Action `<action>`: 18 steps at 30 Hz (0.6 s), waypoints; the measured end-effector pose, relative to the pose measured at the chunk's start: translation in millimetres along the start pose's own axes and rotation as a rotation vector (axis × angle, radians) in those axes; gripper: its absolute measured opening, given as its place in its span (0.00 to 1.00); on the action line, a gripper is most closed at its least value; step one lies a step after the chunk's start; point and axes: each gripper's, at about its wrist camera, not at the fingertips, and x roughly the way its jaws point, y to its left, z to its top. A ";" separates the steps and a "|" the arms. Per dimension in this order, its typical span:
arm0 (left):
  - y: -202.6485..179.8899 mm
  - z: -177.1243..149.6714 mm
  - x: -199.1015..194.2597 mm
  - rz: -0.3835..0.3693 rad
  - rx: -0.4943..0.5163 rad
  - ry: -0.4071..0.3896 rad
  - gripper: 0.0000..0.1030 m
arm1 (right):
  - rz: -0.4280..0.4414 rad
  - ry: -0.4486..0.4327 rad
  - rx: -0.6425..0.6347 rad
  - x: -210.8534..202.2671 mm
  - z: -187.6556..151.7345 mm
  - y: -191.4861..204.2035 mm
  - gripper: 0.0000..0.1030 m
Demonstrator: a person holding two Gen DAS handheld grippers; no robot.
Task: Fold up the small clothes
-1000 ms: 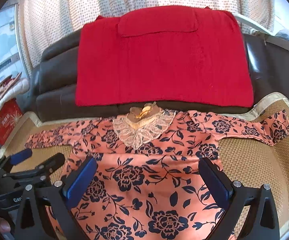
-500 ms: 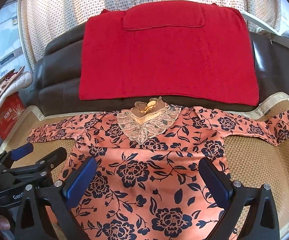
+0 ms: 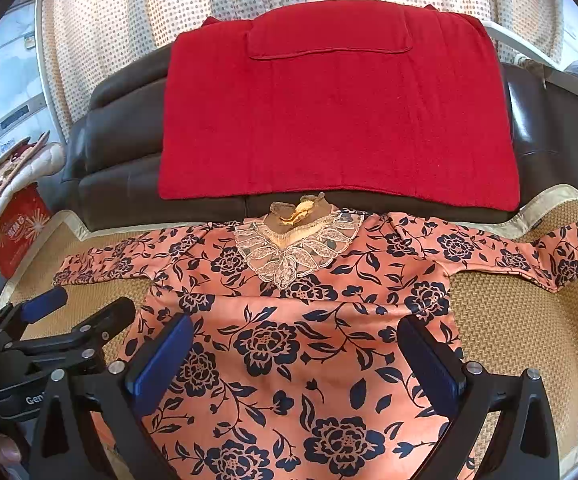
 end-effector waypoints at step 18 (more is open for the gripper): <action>-3.2 0.3 1.1 -0.022 -0.017 -0.001 1.00 | 0.001 0.004 0.001 3.9 0.9 0.1 1.00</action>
